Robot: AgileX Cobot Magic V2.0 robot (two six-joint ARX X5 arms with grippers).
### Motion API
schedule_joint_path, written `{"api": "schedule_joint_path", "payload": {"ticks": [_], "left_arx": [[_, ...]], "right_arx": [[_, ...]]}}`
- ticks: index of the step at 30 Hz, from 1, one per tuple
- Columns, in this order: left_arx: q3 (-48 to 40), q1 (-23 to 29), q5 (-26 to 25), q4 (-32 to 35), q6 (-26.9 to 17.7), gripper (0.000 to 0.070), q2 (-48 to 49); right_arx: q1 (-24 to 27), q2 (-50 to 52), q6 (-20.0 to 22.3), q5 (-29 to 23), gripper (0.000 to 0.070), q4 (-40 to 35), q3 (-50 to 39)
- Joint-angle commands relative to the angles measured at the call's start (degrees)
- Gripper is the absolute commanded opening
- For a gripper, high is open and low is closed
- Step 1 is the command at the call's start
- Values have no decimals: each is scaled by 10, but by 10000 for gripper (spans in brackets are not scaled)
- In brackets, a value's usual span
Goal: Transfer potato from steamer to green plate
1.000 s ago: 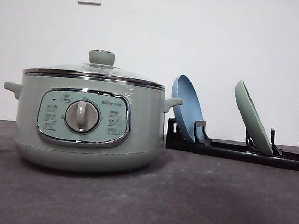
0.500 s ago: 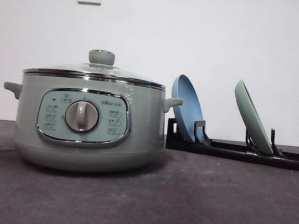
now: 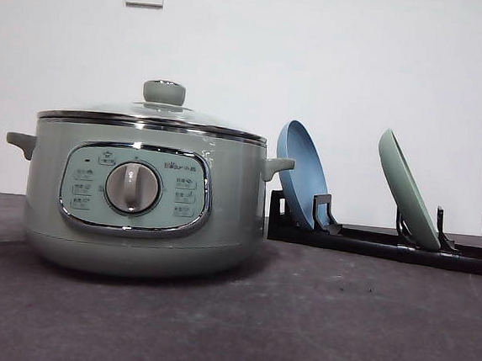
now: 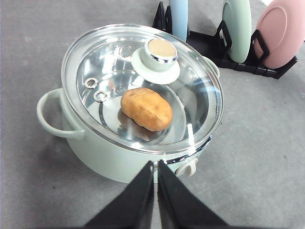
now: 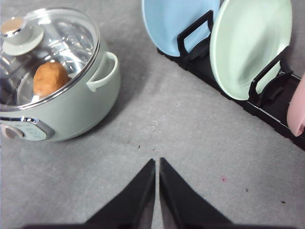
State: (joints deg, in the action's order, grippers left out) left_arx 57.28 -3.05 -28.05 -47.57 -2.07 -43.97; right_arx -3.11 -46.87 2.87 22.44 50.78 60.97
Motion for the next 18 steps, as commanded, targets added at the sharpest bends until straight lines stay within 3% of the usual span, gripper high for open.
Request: {"api": "schedule_joint_path", "payload": {"ticks": [1,2,4,5,7,18], "left_arx": [[14,-1,-3,7,-9,128,-5],[14,-1,-3,8,-9,213,-5],[14,-1,-3,9,-9,411,-5],[14,-1,-3,9,-9,477,-5],[14,-1,-3,9,-9,556,-5],[14,-1,-3,8,-9,561,-5]], "right_arx": [[-2,-2,10,1,38,-3,10],[-2,-2,8,1,110,-4,10],[-2,-2,4,0,320,-6,10],[-2,-2,2,0,410,-7,10],[-2,-2,1,0,505,-10,10],[-2,-3,-10,0,506,-13,10]]}}
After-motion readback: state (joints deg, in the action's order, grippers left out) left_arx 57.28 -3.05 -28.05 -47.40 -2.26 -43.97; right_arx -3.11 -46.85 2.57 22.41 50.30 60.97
